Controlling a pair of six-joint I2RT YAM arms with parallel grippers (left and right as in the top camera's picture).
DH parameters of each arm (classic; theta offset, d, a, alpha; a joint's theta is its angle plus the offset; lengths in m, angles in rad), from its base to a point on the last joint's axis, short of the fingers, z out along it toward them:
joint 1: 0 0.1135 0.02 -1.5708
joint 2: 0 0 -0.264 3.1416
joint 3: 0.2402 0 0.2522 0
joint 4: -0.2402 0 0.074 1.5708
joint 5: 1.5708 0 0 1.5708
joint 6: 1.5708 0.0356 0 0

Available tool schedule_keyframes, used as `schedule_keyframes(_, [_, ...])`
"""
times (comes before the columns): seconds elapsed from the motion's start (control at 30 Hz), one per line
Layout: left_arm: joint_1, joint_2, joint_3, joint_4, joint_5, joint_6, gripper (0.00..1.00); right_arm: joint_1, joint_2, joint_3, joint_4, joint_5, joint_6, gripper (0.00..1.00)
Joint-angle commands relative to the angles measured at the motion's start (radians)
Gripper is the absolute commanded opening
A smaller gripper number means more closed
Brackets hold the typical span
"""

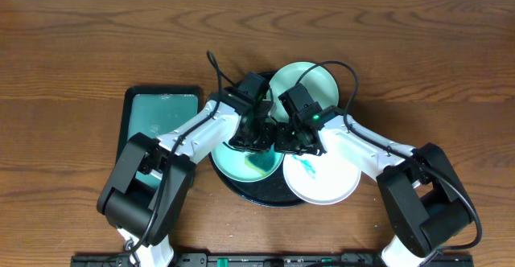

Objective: Clean dirty plates on tray and stack at the side
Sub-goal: 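Scrub the left green plate with the sponge in the left gripper, then return the sponge to the basin with the left gripper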

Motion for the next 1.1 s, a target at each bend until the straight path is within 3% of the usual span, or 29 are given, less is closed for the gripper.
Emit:
schedule_keyframes(0.0, [-0.021, 0.027, 0.007, 0.096, 0.042, -0.067, 0.07, 0.007, 0.006, -0.014, -0.013, 0.012, 0.006, 0.01])
schedule_keyframes(0.27, [0.039, 0.026, 0.008, 0.033, -0.522, -0.155, 0.07, 0.007, 0.006, -0.014, -0.039, 0.013, 0.006, 0.01])
schedule_keyframes(0.5, [0.076, 0.026, 0.008, -0.090, -0.877, -0.151, 0.07, 0.007, 0.006, -0.014, -0.037, 0.013, 0.006, 0.01])
schedule_keyframes(0.8, [0.080, 0.000, 0.056, -0.234, -0.892, -0.127, 0.07, 0.006, 0.006, -0.014, -0.037, 0.013, 0.006, 0.01])
schedule_keyframes(1.07, [0.071, -0.141, 0.211, -0.418, -0.754, -0.098, 0.07, 0.007, 0.006, -0.014, -0.034, 0.013, 0.006, 0.01])
